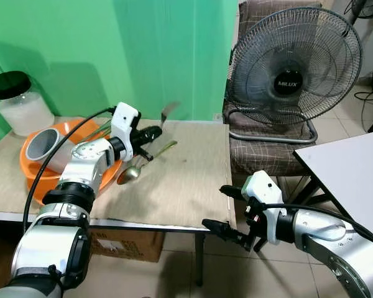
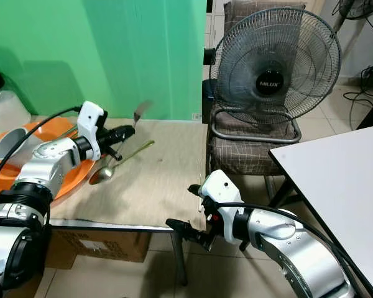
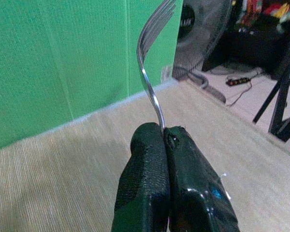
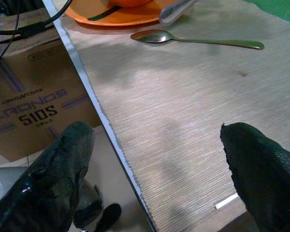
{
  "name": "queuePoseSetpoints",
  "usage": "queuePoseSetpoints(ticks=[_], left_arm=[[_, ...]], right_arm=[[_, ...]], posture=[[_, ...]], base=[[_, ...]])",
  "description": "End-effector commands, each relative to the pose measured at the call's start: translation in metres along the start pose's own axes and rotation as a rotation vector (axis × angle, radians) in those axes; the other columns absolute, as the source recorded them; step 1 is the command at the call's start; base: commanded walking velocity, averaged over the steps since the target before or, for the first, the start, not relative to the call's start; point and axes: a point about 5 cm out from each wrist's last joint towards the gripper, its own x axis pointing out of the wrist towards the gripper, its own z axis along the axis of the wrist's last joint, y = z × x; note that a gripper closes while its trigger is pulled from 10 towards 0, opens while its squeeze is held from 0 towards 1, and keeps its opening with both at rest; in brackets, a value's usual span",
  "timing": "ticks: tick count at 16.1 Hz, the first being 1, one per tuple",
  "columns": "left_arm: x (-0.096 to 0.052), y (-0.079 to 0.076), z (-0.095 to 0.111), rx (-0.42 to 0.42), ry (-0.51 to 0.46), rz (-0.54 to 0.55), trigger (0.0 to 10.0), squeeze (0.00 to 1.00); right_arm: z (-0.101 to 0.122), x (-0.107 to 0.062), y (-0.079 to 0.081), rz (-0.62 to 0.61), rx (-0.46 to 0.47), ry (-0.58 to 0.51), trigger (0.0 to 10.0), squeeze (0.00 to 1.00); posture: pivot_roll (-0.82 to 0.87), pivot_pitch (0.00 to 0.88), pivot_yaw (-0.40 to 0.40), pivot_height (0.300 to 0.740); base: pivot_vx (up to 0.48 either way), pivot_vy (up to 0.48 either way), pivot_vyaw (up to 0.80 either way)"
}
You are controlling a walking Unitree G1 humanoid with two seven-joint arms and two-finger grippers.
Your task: Setting the table
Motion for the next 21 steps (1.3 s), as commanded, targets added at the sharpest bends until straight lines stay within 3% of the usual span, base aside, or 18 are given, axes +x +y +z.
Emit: queuePoseSetpoints(ticks=[1, 8, 11, 13, 15, 18, 19, 20, 21], left_arm=[[-0.004, 0.003, 0.006, -0.009, -0.032, 0.006, 0.0, 0.00], [-0.004, -0.007, 0.031, -0.165, -0.252, -0.086, 0.0, 0.00], [-0.018, -0.014, 0.048, -0.258, -0.391, -0.060, 0.0, 0.00], [-0.034, -0.034, 0.058, -0.326, -0.502, -0.106, 0.0, 0.00], [-0.047, -0.056, 0.061, -0.388, -0.570, -0.182, 0.0, 0.00], [-0.059, -0.078, 0.057, -0.444, -0.587, -0.250, 0.0, 0.00], [-0.068, -0.092, 0.056, -0.473, -0.579, -0.267, 0.0, 0.00], [-0.072, -0.099, 0.054, -0.457, -0.558, -0.255, 0.0, 0.00], [-0.074, -0.102, 0.051, -0.456, -0.534, -0.230, 8.6, 0.00]], right_arm=[[0.004, 0.001, 0.001, 0.002, -0.024, -0.015, 10.0, 0.00], [0.007, 0.002, -0.003, -0.030, -0.024, -0.040, 10.0, 0.00], [0.016, 0.006, -0.010, -0.149, 0.012, -0.133, 10.0, 0.00], [0.025, 0.006, -0.016, -0.240, 0.075, -0.232, 10.0, 0.00], [0.036, 0.007, -0.013, -0.254, 0.107, -0.339, 10.0, 0.00], [0.041, 0.009, -0.008, -0.261, 0.143, -0.391, 10.0, 0.00], [0.040, 0.011, -0.006, -0.293, 0.170, -0.392, 10.0, 0.00], [0.039, 0.012, -0.005, -0.328, 0.194, -0.402, 10.0, 0.00], [0.039, 0.011, -0.005, -0.350, 0.209, -0.414, 10.0, 0.00]], posture=[[-0.18, 0.000, 0.066, 0.740], [-0.17, 0.000, 0.068, 0.740], [-0.16, 0.000, 0.082, 0.740], [-0.15, 0.000, 0.080, 0.740], [-0.14, 0.000, 0.073, 0.740], [-0.12, 0.000, 0.059, 0.740], [-0.12, 0.000, 0.051, 0.740], [-0.11, 0.000, 0.048, 0.740], [-0.11, 0.000, 0.048, 0.740]], base=[[0.000, 0.000, 0.00], [0.000, 0.000, 0.00], [0.000, 0.000, 0.00], [0.000, 0.000, 0.00], [0.000, 0.000, 0.00], [0.000, 0.000, 0.00], [0.000, 0.000, -0.80], [0.000, 0.000, -0.80], [0.000, 0.000, -0.80]])
